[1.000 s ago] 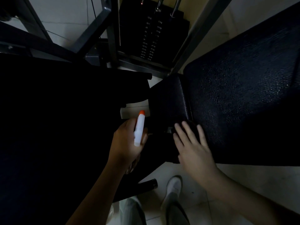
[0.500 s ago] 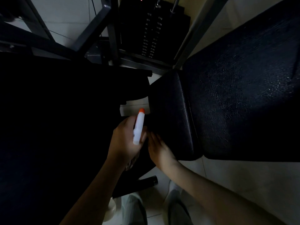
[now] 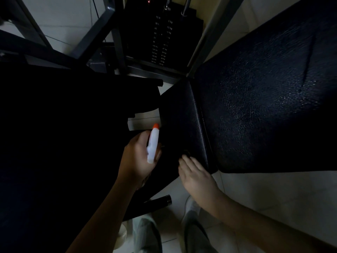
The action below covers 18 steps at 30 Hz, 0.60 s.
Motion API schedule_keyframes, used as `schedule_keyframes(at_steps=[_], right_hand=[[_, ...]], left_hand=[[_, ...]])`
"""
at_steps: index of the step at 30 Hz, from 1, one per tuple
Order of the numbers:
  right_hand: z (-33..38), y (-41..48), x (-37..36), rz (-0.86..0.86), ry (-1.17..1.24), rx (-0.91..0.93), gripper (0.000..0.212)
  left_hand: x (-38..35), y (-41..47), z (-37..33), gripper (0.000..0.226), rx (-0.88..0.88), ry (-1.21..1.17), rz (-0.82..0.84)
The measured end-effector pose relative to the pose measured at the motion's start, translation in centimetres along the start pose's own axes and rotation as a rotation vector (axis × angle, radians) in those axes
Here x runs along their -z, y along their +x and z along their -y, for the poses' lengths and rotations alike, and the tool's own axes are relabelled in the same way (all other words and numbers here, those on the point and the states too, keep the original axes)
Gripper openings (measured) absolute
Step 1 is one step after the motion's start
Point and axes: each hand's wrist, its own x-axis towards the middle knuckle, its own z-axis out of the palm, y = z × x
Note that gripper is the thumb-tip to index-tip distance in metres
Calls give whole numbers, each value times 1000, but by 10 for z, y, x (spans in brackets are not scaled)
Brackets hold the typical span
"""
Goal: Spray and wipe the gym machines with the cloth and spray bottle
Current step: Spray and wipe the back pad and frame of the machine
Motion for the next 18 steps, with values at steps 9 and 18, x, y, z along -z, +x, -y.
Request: schedule_keyframes(at_steps=[9,18], right_hand=[[-40,71,15,-35,-177,-221,37],[-45,102,14,161,-198,-138,31]], left_hand=[[-6,-7,-3,45,-75,112,19],[-7,-7,3,46,-101,215,73]])
